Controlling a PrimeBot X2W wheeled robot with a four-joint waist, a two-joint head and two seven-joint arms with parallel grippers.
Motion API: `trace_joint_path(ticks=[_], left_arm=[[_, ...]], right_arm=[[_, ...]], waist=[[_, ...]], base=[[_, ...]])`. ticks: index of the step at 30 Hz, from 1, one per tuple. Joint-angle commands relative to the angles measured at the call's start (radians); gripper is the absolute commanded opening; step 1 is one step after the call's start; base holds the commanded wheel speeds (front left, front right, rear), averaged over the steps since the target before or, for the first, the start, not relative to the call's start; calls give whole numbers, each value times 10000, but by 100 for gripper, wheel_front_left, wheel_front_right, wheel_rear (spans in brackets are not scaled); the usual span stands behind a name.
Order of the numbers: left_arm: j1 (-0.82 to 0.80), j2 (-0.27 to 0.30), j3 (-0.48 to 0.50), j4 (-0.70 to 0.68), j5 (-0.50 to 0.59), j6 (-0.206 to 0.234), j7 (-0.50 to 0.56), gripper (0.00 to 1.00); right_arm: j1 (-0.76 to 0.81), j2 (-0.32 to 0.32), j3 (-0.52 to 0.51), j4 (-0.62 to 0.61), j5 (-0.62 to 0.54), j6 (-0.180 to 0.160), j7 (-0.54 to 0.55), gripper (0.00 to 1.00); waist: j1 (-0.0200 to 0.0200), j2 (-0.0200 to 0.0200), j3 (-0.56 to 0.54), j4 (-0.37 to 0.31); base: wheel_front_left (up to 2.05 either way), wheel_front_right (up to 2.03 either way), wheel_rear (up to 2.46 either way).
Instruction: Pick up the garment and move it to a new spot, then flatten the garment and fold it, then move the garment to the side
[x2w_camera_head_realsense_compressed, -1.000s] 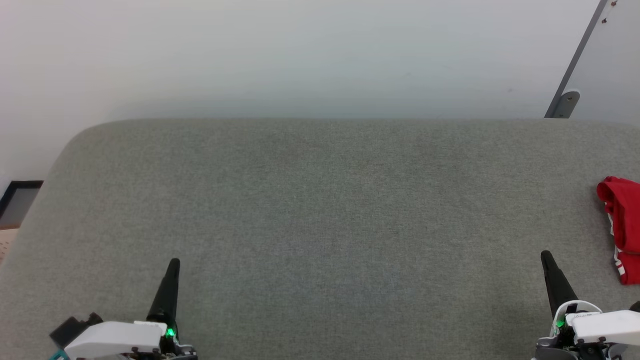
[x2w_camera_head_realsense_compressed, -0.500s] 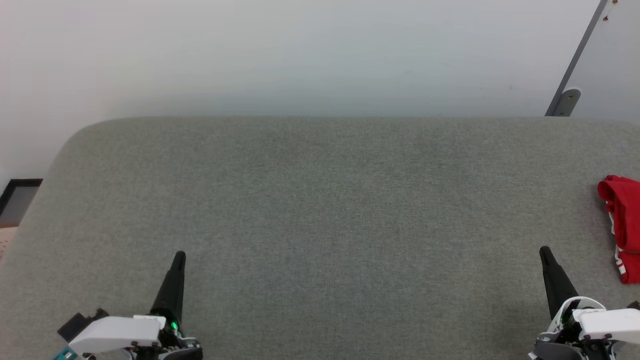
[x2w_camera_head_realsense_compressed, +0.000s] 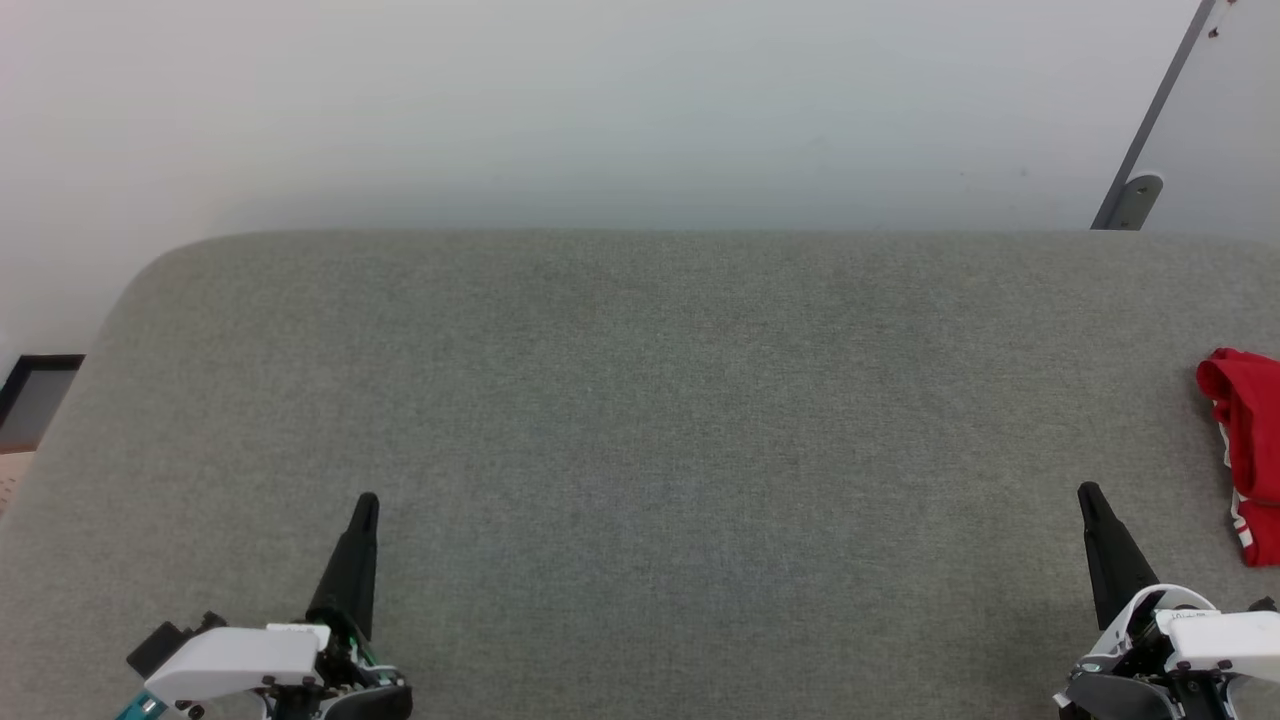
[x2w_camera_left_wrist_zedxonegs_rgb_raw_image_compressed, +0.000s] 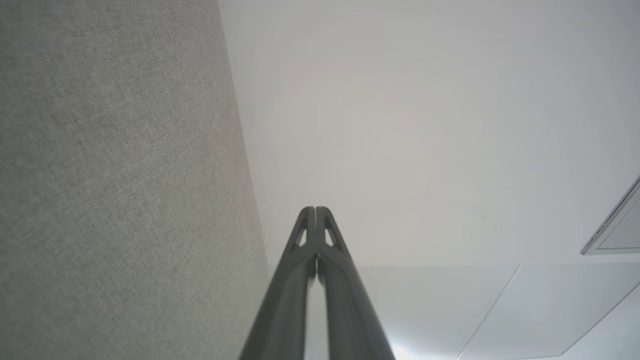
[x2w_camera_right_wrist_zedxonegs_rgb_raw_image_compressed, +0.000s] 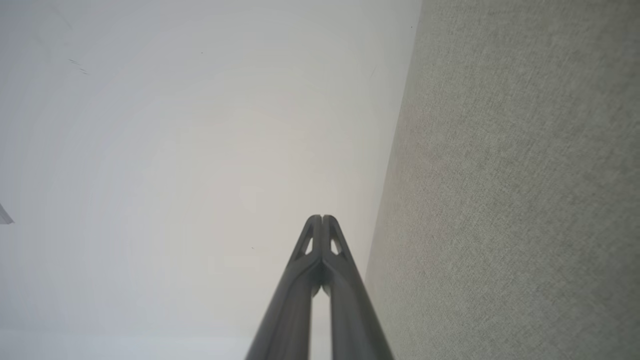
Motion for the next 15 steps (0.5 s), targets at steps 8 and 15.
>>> trace_joint_path(ticks=[8,15], left_arm=[[-99,-5,20,9,-26,-53,22,0],[-98,-5,21,8,-27,-53,21,0]], right_arm=[[-24,37,-10,4,38,-14,23,0],[-24,37,-9,4,39,-14,22,0]], waist=[[0,0,0,0],[0,0,0,0]], base=[[0,0,0],[0,0,0]])
